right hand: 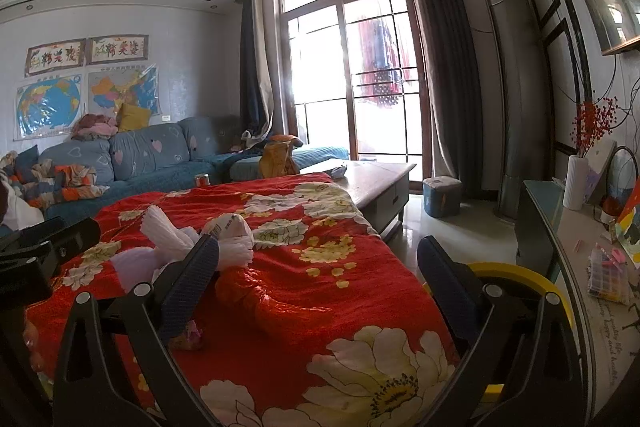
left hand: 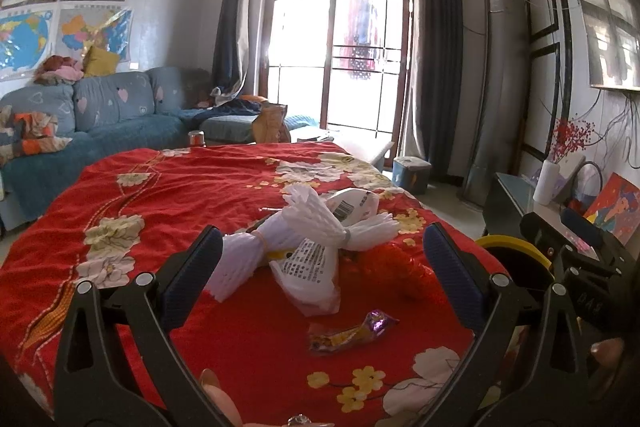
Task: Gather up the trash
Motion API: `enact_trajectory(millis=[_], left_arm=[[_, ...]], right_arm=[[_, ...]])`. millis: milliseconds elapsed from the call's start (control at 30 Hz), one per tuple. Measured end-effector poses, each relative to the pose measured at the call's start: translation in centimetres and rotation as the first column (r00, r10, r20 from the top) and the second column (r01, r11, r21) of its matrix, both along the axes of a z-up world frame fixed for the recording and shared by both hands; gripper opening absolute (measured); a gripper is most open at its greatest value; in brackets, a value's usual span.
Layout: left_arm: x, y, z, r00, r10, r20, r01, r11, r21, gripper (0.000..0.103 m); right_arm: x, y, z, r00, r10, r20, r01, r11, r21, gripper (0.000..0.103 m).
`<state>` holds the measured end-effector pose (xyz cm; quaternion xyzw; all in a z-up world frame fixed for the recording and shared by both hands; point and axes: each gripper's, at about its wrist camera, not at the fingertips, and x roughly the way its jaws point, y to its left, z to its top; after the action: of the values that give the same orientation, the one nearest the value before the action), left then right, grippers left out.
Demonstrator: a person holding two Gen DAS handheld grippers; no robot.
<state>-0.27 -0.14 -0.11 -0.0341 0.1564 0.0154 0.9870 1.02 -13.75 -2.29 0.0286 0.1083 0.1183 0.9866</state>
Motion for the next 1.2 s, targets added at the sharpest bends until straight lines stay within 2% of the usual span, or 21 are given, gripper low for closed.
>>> enact_trajectory(millis=[967,1067,1200], left_arm=[[0.0,0.9,-0.8,1.000,0.000,-0.012,0.000,1.000,-0.001,0.092],[0.2,1.2,-0.9,1.000,0.010,-0.022,-0.010,1.000,-0.002,0.092],[0.6,1.7,-1.1,0.999,0.030,-0.040,-0.030,1.000,-0.008,0.092]], right_arm=[[0.1,0.5,-0.7,1.000,0.008,-0.008,-0.008,1.000,0.001,0.097],[0.2,1.3,-2.0,1.000,0.022,-0.014,-0.022,1.000,-0.005,0.097],[0.4,2.6,-2.3,0.997,0.075,-0.026,-0.075,0.997,-0.024,0.097]])
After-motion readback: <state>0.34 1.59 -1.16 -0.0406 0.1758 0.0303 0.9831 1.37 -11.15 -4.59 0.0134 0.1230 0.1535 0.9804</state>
